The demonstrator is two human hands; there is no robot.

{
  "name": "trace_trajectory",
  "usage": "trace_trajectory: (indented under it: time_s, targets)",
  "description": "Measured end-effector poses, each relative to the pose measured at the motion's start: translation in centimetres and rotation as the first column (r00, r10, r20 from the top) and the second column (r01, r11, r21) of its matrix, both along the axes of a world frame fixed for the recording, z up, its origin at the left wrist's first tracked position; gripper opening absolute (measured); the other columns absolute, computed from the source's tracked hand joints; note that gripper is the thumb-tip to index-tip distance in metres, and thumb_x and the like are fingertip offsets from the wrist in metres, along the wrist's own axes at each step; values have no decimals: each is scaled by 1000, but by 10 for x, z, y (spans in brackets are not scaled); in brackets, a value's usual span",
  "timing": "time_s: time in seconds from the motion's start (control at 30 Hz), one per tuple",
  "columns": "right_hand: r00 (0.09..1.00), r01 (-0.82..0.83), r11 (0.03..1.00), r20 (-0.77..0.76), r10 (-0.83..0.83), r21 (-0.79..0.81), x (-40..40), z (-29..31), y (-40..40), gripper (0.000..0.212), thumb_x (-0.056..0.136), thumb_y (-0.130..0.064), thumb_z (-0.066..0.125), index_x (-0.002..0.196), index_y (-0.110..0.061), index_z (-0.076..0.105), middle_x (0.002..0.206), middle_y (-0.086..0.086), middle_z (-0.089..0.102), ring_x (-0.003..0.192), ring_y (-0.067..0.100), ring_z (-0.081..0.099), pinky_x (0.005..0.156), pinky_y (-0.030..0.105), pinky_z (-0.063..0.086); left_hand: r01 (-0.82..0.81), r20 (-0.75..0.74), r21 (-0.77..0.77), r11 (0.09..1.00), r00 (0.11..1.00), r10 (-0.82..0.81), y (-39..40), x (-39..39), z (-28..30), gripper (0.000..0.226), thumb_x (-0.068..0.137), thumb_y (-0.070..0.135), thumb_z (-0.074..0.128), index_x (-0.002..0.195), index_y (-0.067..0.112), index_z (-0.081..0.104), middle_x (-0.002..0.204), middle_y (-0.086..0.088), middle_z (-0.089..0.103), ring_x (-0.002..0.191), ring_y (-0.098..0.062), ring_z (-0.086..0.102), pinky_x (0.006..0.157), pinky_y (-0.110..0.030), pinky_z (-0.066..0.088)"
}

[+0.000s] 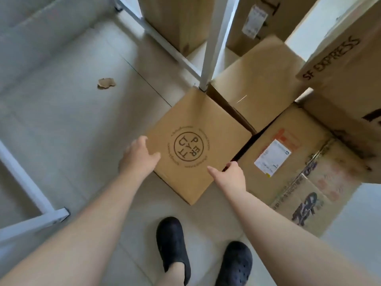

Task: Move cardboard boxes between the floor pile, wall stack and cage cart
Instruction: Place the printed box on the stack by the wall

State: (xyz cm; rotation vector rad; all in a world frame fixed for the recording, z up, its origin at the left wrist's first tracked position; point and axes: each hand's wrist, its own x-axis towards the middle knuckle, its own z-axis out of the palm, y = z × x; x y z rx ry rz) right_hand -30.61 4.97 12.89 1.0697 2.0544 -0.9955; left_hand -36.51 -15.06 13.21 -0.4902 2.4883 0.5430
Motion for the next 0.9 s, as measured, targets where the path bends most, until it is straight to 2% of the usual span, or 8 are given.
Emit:
trace_trajectory:
  time_s: [0.13, 0.2, 0.27, 0.4, 0.6, 0.7, 0.77, 0.9]
  targets:
    - [933, 356, 930, 28, -360, 89, -6, -81, 7, 85, 79, -40, 72, 139, 3, 29, 144, 17, 32, 128, 37, 41, 102, 44, 38, 123, -42, -119, 985, 991, -129, -2, -35, -86, 74, 87, 50, 55, 146, 15, 27, 151, -5, 33, 139, -27, 30, 111, -46, 29]
    - [908, 418, 906, 11, -420, 60, -13, -110, 14, 76, 80, -42, 71, 133, 2, 37, 139, 16, 42, 126, 35, 45, 98, 40, 39, 142, -45, -143, 980, 988, -149, 1, -50, -122, 81, 87, 59, 48, 149, 14, 21, 154, -7, 27, 141, -28, 27, 114, -50, 25]
    - [911, 413, 911, -12, -413, -14, -17, -127, 13, 63, 82, -43, 68, 126, -4, 45, 130, 11, 54, 120, 31, 51, 89, 32, 40, 86, -66, -136, 987, 993, -96, 6, -60, -140, 87, 87, 63, 44, 150, 11, 16, 155, -12, 25, 141, -32, 25, 114, -50, 22]
    - [864, 490, 868, -85, -496, -81, -19, -120, -2, 70, 76, -42, 75, 128, -8, 43, 127, 7, 56, 119, 28, 53, 91, 31, 42, -30, -146, -125, 992, 989, 12, 8, -61, -140, 84, 80, 67, 50, 136, 5, 42, 137, -19, 46, 126, -39, 42, 103, -52, 37]
    - [894, 413, 907, -151, -421, -83, -20, -34, 4, 71, 76, -43, 74, 133, -17, 40, 127, -1, 57, 119, 23, 54, 92, 31, 41, -133, -226, -96, 987, 968, 108, 2, -24, -44, 68, 81, 52, 63, 124, 2, 48, 126, -20, 49, 118, -40, 44, 95, -51, 40]
    - [903, 378, 920, -179, -391, -100, -16, 43, 10, 66, 77, -43, 73, 131, -21, 44, 124, -3, 59, 116, 21, 55, 85, 28, 40, -164, -198, -52, 985, 969, 151, -7, -5, 32, 65, 77, 52, 66, 115, 2, 53, 117, -21, 54, 111, -41, 49, 88, -51, 47]
    - [903, 354, 927, -211, -373, -126, -8, 103, 19, 64, 77, -42, 73, 132, -23, 45, 124, -5, 60, 115, 19, 55, 87, 27, 41, -203, -182, 3, 979, 963, 200, -5, 9, 91, 63, 77, 49, 68, 113, -1, 51, 116, -22, 53, 110, -41, 50, 86, -50, 47]
    - [886, 341, 931, -287, -365, -129, 27, 218, 55, 68, 79, -40, 72, 137, -23, 42, 128, -4, 57, 118, 19, 54, 95, 31, 43, -197, -150, 103, 975, 966, 211, 25, 37, 199, 67, 76, 43, 72, 122, 0, 47, 124, -21, 47, 121, -38, 43, 95, -51, 40]
